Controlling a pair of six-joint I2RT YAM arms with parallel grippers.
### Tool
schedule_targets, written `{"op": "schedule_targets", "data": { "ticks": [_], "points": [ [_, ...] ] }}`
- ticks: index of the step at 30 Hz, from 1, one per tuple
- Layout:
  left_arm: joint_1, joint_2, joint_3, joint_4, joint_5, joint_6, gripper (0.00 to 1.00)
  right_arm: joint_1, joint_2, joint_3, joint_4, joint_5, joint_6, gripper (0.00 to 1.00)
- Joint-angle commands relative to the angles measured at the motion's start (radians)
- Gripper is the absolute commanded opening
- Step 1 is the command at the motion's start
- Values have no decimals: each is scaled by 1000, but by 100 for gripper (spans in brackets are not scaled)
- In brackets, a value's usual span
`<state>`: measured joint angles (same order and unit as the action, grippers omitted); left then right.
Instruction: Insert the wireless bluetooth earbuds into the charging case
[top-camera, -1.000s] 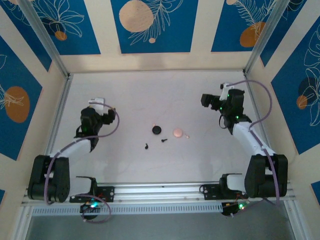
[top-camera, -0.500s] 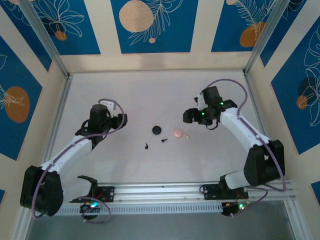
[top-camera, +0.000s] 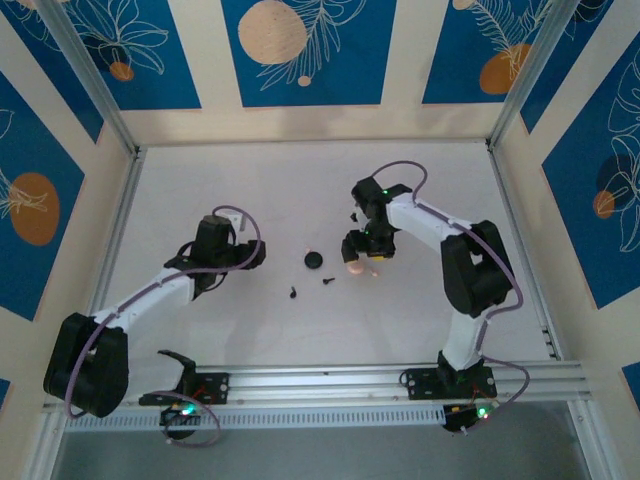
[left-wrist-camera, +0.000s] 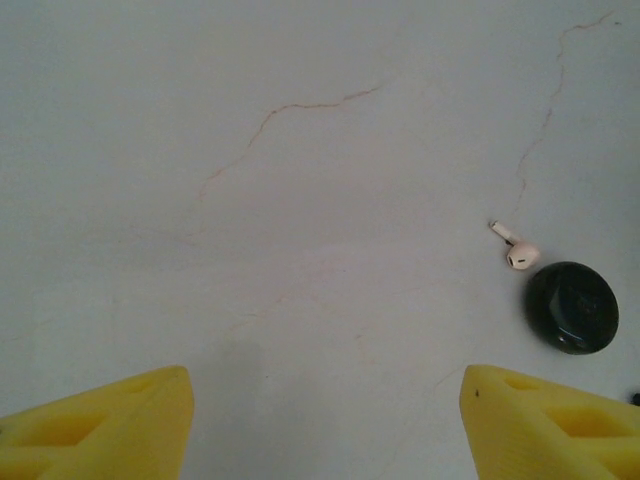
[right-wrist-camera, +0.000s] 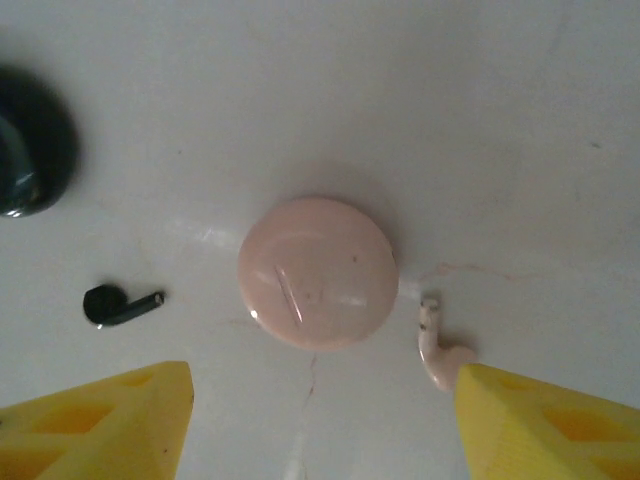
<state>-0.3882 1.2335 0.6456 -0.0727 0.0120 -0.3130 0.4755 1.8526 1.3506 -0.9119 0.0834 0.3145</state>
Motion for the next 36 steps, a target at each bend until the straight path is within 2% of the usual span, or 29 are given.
{"op": "schedule_targets", "data": {
  "ticks": [1, 6, 21, 25, 28, 33, 36],
  "points": [
    [-14, 0, 6, -28, -21, -2, 70, 25, 43, 50, -49, 50, -2, 70],
    [-18, 3, 6, -31, -17, 6, 70, 37, 93, 59, -47, 93, 12, 69],
    [-29, 40, 13, -30, -19, 15, 70, 50, 163, 66, 17, 42, 13, 63],
    [-31, 40, 18, -38, -20, 24, 70, 51, 169, 64, 25, 50, 14, 55],
    [-32, 38, 24, -49, -15, 29, 69, 54, 150, 50, 44, 56, 12, 48],
    [-38, 30, 45, -63, 37, 35, 66, 62, 48, -20, 140, 55, -16, 46],
    [-44, 33, 78, -87, 114, 51, 66, 69, -48, -84, 244, 49, -42, 44]
  ]
}}
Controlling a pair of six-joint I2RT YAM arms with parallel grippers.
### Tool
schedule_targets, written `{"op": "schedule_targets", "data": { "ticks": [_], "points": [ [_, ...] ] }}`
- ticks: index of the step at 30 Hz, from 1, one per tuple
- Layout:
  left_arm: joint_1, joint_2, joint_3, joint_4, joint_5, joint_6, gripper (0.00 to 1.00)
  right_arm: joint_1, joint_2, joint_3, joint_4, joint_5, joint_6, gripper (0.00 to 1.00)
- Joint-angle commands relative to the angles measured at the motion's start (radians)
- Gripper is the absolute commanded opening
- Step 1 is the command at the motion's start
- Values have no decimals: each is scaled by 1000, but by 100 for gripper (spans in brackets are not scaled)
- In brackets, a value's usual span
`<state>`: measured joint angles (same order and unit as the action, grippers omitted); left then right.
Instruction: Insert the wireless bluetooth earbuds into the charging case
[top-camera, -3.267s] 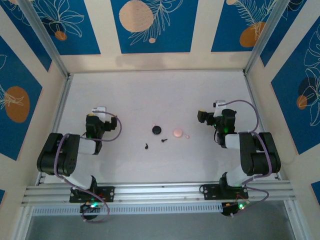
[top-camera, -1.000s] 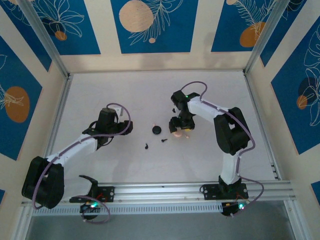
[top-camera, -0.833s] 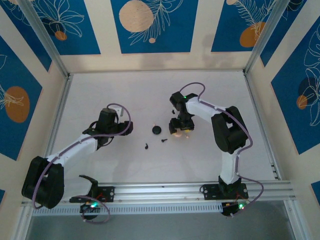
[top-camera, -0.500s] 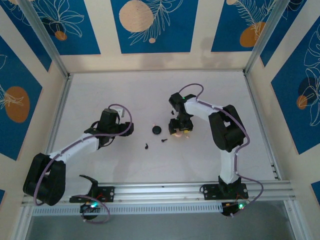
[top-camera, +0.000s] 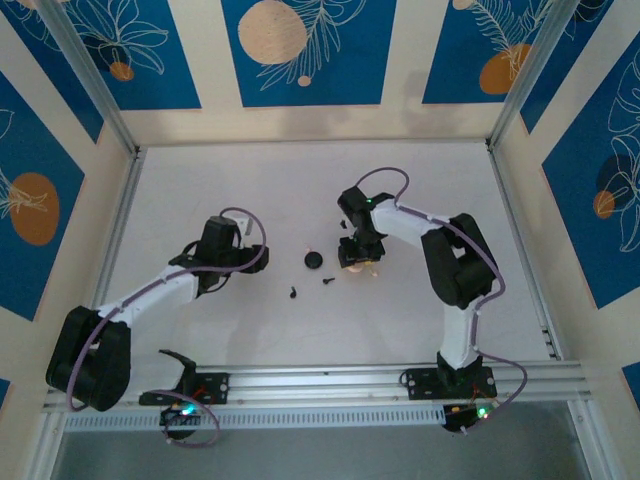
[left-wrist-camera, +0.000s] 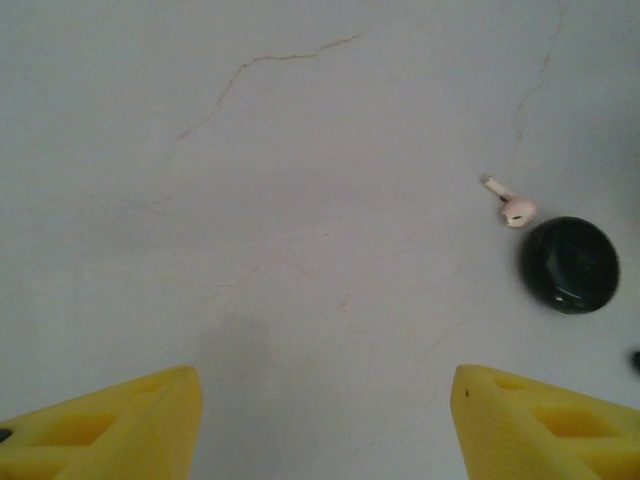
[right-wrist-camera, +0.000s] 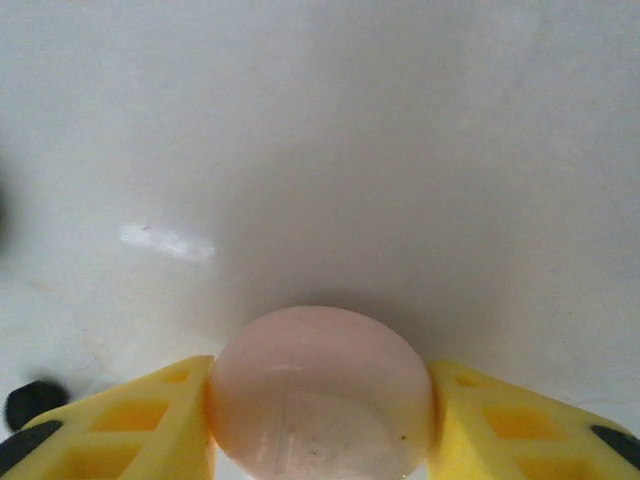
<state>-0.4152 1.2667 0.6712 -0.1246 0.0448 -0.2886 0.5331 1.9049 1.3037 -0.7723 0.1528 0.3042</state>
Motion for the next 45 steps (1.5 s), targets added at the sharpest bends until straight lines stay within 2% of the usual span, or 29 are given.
{"op": "schedule_targets", "data": {
  "ticks": [1, 4, 9, 13, 19, 23, 26, 31, 45],
  "points": [
    [-19, 2, 70, -51, 116, 33, 66, 14, -139, -62, 150, -31, -48, 43],
    [-21, 7, 120, -94, 233, 41, 66, 30, -253, -144, 294, -70, -99, 43],
    [-28, -11, 163, -100, 412, 16, 65, 49, -427, -278, 537, -209, -203, 43],
    [-34, -32, 221, -162, 462, 12, 63, 49, -514, -349, 676, -291, -293, 43],
    [-55, -76, 271, -194, 543, 10, 63, 51, -583, -407, 778, -329, -468, 44],
    [-67, -99, 289, -199, 549, -6, 62, 52, -614, -429, 822, -351, -580, 44],
    [-81, -113, 295, -194, 506, -14, 58, 66, -632, -466, 870, -369, -709, 44],
    [-135, -110, 305, -165, 454, -22, 55, 116, -646, -499, 913, -300, -925, 44],
    [-221, -2, 341, -132, 418, -70, 50, 184, -629, -484, 942, -263, -969, 44]
  ]
}}
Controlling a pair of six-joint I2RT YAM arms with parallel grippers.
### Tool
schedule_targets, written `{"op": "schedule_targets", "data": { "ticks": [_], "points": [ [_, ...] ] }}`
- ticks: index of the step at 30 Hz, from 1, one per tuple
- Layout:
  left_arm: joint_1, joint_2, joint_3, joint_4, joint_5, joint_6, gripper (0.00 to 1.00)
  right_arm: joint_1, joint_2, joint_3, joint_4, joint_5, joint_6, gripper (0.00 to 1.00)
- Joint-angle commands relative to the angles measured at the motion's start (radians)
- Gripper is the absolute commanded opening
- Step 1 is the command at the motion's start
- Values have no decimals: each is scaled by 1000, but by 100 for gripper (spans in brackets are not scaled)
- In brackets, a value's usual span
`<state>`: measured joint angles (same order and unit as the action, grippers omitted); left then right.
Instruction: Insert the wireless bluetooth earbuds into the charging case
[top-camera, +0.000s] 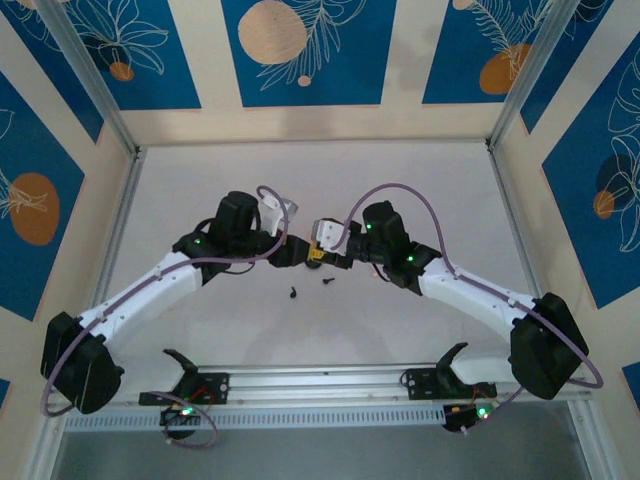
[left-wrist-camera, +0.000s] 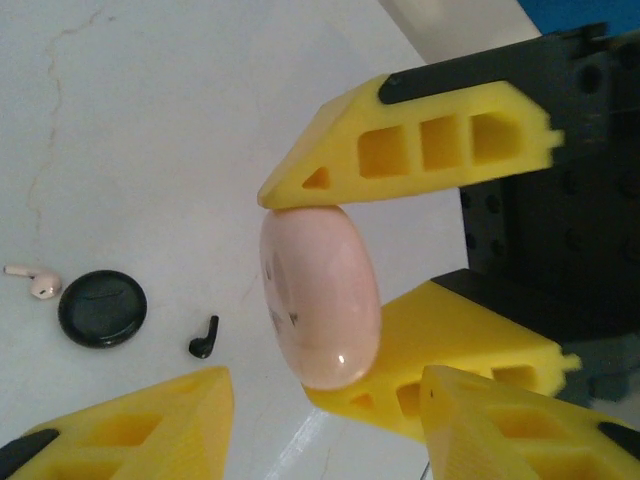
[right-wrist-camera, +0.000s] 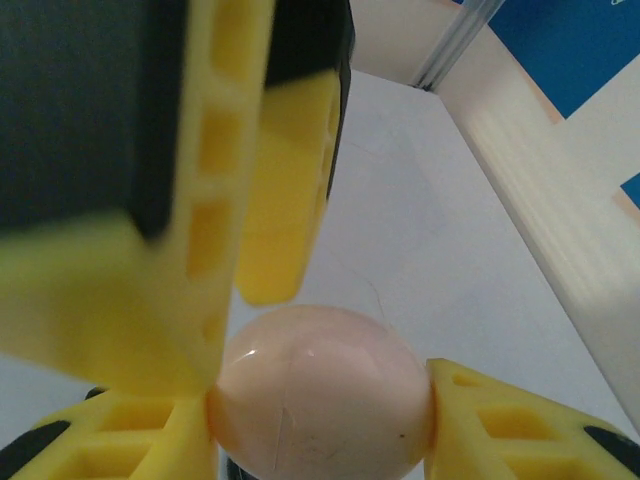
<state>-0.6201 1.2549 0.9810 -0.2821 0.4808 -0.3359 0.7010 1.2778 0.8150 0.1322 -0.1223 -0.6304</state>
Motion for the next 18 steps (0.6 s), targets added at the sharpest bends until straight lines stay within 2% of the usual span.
{"op": "schedule_targets", "data": {
  "ticks": [1, 11, 18],
  "points": [
    [-17, 14, 31, 29, -25, -27, 49, 20, -2, 3, 40, 12, -39, 44],
    [-19, 14, 14, 89, -51, -62, 46, 41, -1, -7, 51, 2, -75, 44],
    [-19, -9, -7, 121, -73, -73, 54, 38, 7, -19, 60, 22, -80, 44]
  ]
}}
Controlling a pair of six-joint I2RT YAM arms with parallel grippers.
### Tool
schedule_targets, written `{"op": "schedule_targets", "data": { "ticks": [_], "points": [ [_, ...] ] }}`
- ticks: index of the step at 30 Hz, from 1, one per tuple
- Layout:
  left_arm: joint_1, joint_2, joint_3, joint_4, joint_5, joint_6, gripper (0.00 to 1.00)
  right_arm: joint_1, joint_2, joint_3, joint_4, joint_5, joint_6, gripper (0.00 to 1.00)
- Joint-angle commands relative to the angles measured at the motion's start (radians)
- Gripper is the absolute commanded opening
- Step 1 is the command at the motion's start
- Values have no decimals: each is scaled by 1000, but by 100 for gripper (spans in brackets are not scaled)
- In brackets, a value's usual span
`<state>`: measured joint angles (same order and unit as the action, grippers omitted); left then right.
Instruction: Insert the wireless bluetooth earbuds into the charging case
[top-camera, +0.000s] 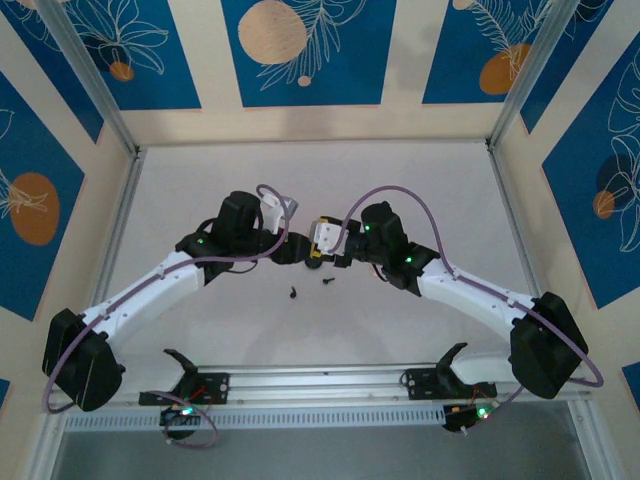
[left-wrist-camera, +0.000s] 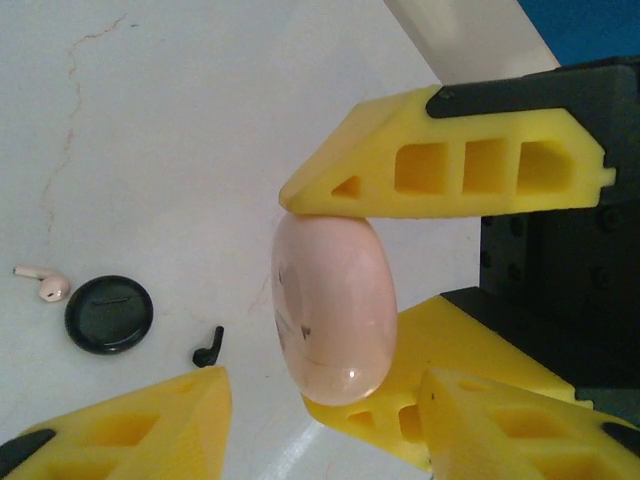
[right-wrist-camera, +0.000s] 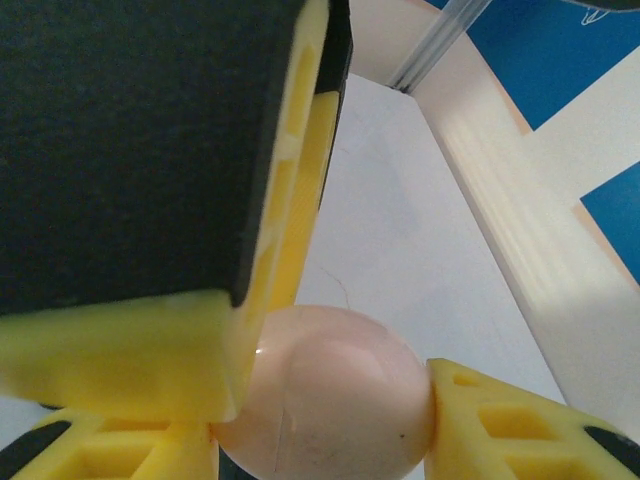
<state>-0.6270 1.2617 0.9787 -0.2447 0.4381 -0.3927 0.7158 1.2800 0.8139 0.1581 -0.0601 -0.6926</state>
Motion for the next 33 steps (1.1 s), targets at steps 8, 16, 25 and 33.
{"op": "schedule_targets", "data": {
  "ticks": [8, 16, 25, 33],
  "points": [
    [-10, -54, -24, 115, -57, -34, 56, 20, 8, -29, 35, -32, -19, 44],
    [-11, -40, -18, 86, -38, -15, 49, 16, 5, -28, 57, -33, 8, 44],
    [-11, 34, -7, 63, 29, 2, 47, 13, 14, -16, 55, -38, 41, 44],
    [-11, 55, -2, 61, 53, 24, 25, 12, 7, -17, 65, -53, 49, 44]
  ]
}}
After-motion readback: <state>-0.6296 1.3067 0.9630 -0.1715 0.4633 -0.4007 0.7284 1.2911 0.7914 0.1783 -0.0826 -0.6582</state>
